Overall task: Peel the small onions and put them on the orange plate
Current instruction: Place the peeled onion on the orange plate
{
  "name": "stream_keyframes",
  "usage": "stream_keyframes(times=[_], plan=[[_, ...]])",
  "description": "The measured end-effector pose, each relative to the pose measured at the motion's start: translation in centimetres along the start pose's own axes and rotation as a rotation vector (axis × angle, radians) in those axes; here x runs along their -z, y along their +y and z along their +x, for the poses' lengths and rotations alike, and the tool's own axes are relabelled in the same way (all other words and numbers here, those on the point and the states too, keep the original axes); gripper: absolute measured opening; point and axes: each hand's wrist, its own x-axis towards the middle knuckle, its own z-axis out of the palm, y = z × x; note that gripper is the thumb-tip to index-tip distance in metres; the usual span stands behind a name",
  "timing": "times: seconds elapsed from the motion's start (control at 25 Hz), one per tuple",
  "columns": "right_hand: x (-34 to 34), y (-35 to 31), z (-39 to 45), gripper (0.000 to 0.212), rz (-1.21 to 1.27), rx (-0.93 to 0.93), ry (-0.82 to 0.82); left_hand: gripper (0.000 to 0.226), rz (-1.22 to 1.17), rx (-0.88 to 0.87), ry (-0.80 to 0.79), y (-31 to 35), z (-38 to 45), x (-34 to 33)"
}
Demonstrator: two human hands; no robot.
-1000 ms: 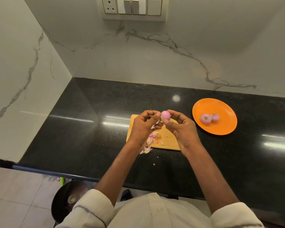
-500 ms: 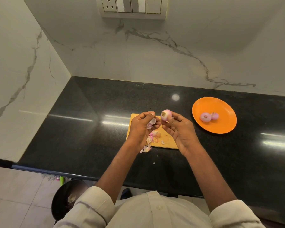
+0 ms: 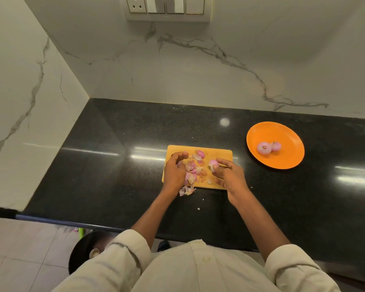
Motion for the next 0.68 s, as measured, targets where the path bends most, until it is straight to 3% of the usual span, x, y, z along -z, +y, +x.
stream_keyframes(times=[0.16,0.28,0.44,0.68], plan=[[0.0,0.1,1.2,0.021,-0.077,0.045,0.065,0.035,0.065,-0.146,-0.040,-0.4,0.5,0.3],[0.0,0.1,1.9,0.023,-0.105,0.073,0.085,0.022,0.195,-0.339,-0.039,0.6,0.9,-0.2],[0.9,-0.2,2.8,0.031,-0.051,0.150,0.098,0.020,0.360,-0.453,-0.183,1.8,1.3,-2.6],[6.0,-2.2,3.8,0.019,0.069,0.303,0.499,0.044,0.735,-0.626,-0.442,4.4,2.2,-9.2]])
